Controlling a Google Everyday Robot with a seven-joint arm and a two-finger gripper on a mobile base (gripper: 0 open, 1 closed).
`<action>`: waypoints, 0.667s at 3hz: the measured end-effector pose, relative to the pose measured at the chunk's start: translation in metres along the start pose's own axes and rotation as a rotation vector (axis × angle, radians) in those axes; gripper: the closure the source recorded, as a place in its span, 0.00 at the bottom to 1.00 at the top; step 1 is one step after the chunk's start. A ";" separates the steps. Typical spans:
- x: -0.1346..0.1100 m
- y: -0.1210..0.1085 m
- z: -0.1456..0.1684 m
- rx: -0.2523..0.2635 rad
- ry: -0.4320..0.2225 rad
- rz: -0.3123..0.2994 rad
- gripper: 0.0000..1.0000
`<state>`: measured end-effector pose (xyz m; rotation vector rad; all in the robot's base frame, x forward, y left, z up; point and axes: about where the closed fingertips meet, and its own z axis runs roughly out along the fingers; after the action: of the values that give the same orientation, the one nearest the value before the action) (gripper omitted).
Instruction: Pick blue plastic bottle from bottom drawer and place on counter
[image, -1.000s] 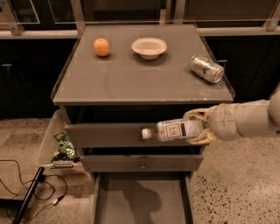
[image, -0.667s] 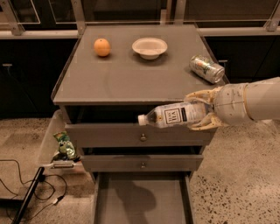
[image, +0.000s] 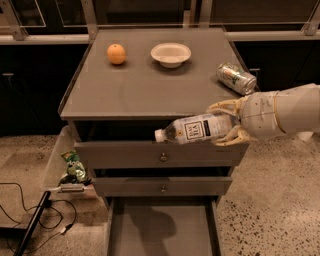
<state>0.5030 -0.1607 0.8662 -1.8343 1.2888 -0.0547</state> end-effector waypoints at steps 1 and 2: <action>0.013 -0.029 0.011 -0.017 -0.010 -0.008 1.00; 0.026 -0.076 0.039 -0.041 -0.067 0.028 1.00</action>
Offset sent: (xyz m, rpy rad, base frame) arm 0.1935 0.0522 0.0766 0.1477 0.0330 0.1062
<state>0.5904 -0.1501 0.8816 -1.8373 1.2765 0.0487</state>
